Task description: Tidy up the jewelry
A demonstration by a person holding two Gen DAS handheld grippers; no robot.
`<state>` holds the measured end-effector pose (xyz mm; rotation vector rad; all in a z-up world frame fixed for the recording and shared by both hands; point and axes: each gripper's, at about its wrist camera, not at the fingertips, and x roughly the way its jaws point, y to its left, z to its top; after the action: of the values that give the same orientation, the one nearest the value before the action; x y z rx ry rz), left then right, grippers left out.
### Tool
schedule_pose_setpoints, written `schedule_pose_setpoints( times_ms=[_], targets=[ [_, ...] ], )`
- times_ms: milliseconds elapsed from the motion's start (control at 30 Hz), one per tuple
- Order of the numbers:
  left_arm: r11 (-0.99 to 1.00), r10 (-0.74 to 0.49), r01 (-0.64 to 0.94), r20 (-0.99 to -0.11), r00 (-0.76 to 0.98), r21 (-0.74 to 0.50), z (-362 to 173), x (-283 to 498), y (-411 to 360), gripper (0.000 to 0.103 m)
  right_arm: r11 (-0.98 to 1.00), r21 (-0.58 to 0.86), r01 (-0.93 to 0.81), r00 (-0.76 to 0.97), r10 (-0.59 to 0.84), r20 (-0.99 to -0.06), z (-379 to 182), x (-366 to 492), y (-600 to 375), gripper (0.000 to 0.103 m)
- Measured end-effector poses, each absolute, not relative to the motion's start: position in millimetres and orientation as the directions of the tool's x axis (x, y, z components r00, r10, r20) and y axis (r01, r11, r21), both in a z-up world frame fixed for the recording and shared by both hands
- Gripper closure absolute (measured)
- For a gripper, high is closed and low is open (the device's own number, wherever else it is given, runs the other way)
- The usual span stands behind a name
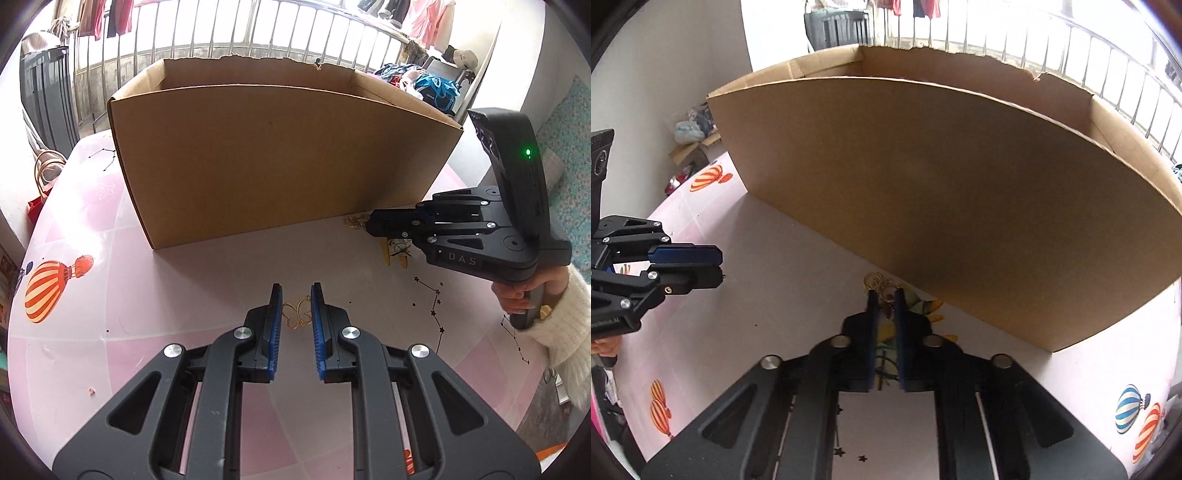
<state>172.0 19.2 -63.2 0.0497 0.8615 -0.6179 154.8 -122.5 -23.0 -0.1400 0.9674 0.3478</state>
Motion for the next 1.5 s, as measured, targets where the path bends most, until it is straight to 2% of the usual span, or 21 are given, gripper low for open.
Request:
schedule_pose_setpoints(
  times_ms=[33, 67, 233, 300, 433, 500, 567, 600, 700, 800, 833, 867, 1000, 1200, 1367, 1500],
  targets=[
    [0.824, -0.490, 0.529, -0.723, 0.487, -0.202, -63.2, 171.7, 19.2, 0.089, 0.939, 0.047, -0.340, 0.514, 0.227, -0.827, -23.2, 154.5, -122.9, 0.095],
    [0.821, -0.493, 0.534, -0.723, 0.483, -0.203, -62.9, 171.3, 19.4, 0.089, 0.938, 0.065, -0.339, 0.509, 0.241, -0.826, -24.0, 152.9, -124.0, 0.103],
    [0.818, -0.495, 0.538, -0.723, 0.483, -0.200, -60.6, 172.6, 18.6, 0.089, 0.941, 0.121, -0.317, 0.488, 0.271, -0.830, -25.0, 142.8, -136.4, 0.103],
    [0.817, -0.496, 0.542, -0.721, 0.484, -0.198, -59.0, 173.9, 17.4, 0.089, 0.948, 0.085, -0.306, 0.503, 0.237, -0.831, -23.5, 139.1, -140.9, 0.103],
    [0.812, -0.509, 0.545, -0.711, 0.486, -0.209, -57.6, 174.8, 16.1, 0.089, 0.937, 0.075, -0.342, 0.515, 0.253, -0.819, -18.9, 135.9, -146.1, 0.103],
    [0.809, -0.518, 0.546, -0.705, 0.485, -0.219, -57.0, 175.2, 15.9, 0.089, 0.937, 0.014, -0.349, 0.554, 0.218, -0.803, -15.6, 137.5, -141.9, 0.092],
    [0.806, -0.522, 0.547, -0.706, 0.479, -0.225, -57.4, 176.7, 15.6, 0.089, 0.925, -0.016, -0.380, 0.562, 0.217, -0.798, -14.9, 143.0, -137.2, 0.060],
    [0.807, -0.522, 0.546, -0.707, 0.478, -0.226, -57.5, 177.3, 15.4, 0.089, 0.920, -0.018, -0.392, 0.559, 0.223, -0.798, -14.8, 145.7, -135.9, 0.059],
    [0.806, -0.524, 0.544, -0.708, 0.473, -0.233, -58.4, 179.2, 15.2, 0.089, 0.893, -0.015, -0.450, 0.507, 0.241, -0.828, -23.7, 156.1, -128.9, 0.060],
    [0.805, -0.528, 0.543, -0.704, 0.475, -0.238, -58.0, 180.2, 16.0, 0.089, 0.875, 0.020, -0.484, 0.485, 0.287, -0.826, -23.9, 158.6, -129.2, 0.072],
    [0.804, -0.530, 0.544, -0.704, 0.473, -0.240, -58.0, 180.2, 15.9, 0.089, 0.866, 0.028, -0.499, 0.470, 0.297, -0.831, -23.6, 158.6, -126.6, 0.084],
    [0.802, -0.533, 0.545, -0.702, 0.472, -0.243, -58.0, 180.9, 16.2, 0.089, 0.867, 0.020, -0.498, 0.464, 0.286, -0.838, -23.3, 158.5, -123.9, 0.090],
    [0.800, -0.537, 0.547, -0.701, 0.469, -0.248, -57.8, 180.2, 16.3, 0.089, 0.882, 0.060, -0.467, 0.428, 0.284, -0.858, -22.0, 159.6, -125.4, 0.090],
    [0.796, -0.546, 0.547, -0.700, 0.461, -0.261, -54.8, 177.6, 16.6, 0.089, 0.885, 0.184, -0.427, 0.426, 0.377, -0.822, -14.3, 144.2, -143.1, 0.090],
    [0.742, -0.634, 0.564, -0.650, 0.419, -0.361, -23.1, 166.7, 25.6, 0.089, 0.864, 0.215, -0.455, 0.528, 0.457, -0.716, 53.1, 115.1, -156.1, 0.090],
    [0.693, -0.701, 0.570, -0.595, 0.393, -0.440, 27.0, 181.6, 29.7, 0.089, 0.890, 0.170, -0.423, 0.635, 0.424, -0.646, 107.8, 123.8, -172.8, 0.090]
  ],
)
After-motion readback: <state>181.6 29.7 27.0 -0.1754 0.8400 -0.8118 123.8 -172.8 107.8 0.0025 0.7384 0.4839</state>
